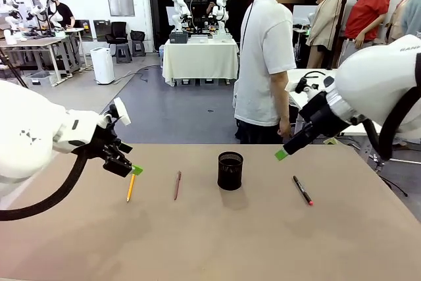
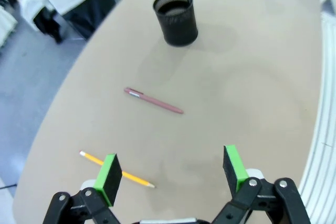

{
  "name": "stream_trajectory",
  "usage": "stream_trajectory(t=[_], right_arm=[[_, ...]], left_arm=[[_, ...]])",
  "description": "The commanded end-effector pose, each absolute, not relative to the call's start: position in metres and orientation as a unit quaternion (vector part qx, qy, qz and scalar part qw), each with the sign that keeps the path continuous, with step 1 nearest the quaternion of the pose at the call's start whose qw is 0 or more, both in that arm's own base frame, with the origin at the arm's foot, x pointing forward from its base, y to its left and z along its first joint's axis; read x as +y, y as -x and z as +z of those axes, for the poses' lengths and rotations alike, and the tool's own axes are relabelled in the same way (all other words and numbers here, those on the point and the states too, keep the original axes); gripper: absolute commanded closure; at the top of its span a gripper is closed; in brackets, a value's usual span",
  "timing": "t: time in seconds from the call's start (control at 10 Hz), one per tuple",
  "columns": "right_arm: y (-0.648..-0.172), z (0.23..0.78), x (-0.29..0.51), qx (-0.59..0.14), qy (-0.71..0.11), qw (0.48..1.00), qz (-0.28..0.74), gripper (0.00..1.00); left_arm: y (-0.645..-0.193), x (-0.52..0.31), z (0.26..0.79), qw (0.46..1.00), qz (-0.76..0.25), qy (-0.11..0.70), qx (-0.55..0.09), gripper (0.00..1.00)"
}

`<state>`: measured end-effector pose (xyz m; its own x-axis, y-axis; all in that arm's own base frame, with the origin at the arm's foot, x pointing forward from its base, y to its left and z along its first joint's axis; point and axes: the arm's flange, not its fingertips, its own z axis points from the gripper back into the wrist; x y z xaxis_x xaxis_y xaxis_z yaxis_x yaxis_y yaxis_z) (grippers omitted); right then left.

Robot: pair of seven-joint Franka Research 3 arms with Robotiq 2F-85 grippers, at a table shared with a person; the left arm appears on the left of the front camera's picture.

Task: Place the pens into the pen holder.
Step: Pick up a writing instrument from the table and place it into the Pen holder.

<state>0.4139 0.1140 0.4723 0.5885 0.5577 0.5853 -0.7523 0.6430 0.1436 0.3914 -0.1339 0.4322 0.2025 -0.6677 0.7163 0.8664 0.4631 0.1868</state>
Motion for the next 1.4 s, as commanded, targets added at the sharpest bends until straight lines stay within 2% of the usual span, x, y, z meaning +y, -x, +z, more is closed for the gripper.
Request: stream_trajectory(t=[0.0,0.1,0.8,0.9,1.0,1.2,1.3], right_arm=[[-0.423,0.471,0.099,-0.261,-0.202,0.857,0.395,0.0],[-0.414,0.472,0.114,-0.253,-0.192,0.87,0.376,0.0],[-0.412,0.474,0.116,-0.249,-0.182,0.871,0.381,0.0],[-0.418,0.478,0.106,-0.249,-0.213,0.855,0.403,0.0],[-0.424,0.48,0.095,-0.251,-0.207,0.854,0.405,0.0],[-0.425,0.485,0.083,-0.251,-0.23,0.842,0.419,0.0],[-0.423,0.491,0.075,-0.277,-0.212,0.832,0.431,0.0]], left_arm=[[-0.267,-0.089,0.364,0.76,-0.487,0.152,-0.403,0.0],[-0.391,-0.134,0.432,0.765,-0.502,0.129,-0.384,0.0],[-0.39,-0.134,0.426,0.76,-0.506,0.134,-0.385,0.0],[-0.388,-0.121,0.436,0.78,-0.504,0.176,-0.326,0.0],[-0.389,-0.11,0.452,0.781,-0.512,0.209,-0.29,0.0],[-0.393,-0.1,0.469,0.793,-0.499,0.224,-0.269,0.0],[-0.393,-0.092,0.484,0.786,-0.508,0.22,-0.275,0.0]])
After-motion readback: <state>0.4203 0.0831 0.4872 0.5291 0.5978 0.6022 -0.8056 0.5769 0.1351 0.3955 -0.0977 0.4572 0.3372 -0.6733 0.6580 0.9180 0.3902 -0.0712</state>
